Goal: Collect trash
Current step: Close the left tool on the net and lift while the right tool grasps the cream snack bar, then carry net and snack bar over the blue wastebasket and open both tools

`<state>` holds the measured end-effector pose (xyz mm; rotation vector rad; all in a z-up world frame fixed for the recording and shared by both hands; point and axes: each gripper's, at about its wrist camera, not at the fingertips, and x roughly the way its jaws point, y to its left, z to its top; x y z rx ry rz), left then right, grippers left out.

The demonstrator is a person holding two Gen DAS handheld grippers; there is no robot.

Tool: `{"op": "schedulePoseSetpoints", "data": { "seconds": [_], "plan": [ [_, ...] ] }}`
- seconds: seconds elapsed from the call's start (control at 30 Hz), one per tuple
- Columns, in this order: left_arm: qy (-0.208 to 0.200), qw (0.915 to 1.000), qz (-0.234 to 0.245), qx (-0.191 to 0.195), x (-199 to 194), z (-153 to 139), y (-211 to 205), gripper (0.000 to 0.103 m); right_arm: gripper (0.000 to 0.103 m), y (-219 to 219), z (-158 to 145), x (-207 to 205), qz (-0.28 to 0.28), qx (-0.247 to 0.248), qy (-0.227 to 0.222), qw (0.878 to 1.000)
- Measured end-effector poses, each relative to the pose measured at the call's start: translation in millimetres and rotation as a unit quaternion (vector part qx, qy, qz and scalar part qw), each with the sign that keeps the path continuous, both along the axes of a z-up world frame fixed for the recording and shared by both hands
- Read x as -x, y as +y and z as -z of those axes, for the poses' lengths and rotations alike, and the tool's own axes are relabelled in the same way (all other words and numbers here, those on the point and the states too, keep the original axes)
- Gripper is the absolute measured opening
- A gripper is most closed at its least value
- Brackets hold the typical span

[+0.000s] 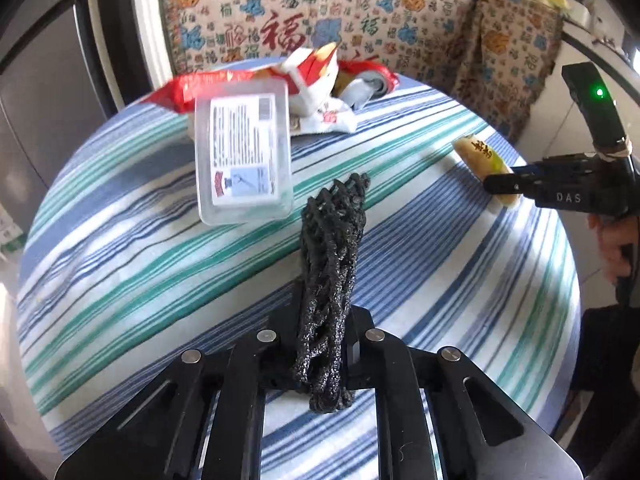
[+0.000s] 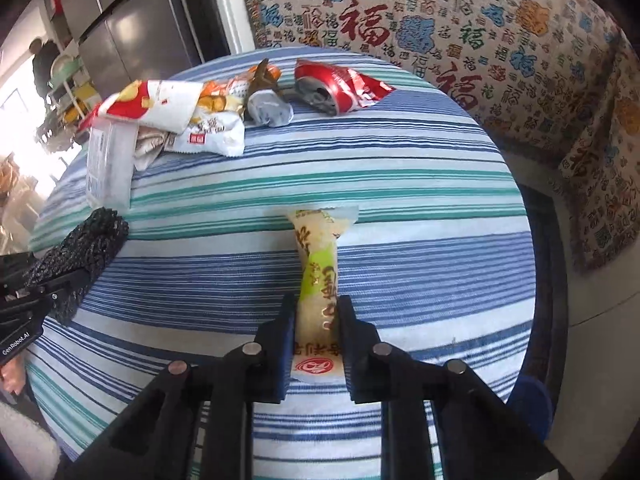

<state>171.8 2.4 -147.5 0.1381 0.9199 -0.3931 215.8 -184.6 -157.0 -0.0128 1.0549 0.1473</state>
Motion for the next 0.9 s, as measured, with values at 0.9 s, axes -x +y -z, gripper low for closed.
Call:
{"op": "schedulePoseSetpoints", "data": {
  "seconds": [0.9],
  "plan": [
    [0.036, 0.967, 0.193, 0.162, 45, -27, -265, 0.009, 0.02, -248, -6, 192, 0.219, 0.026, -0.051, 0.974]
  ]
}}
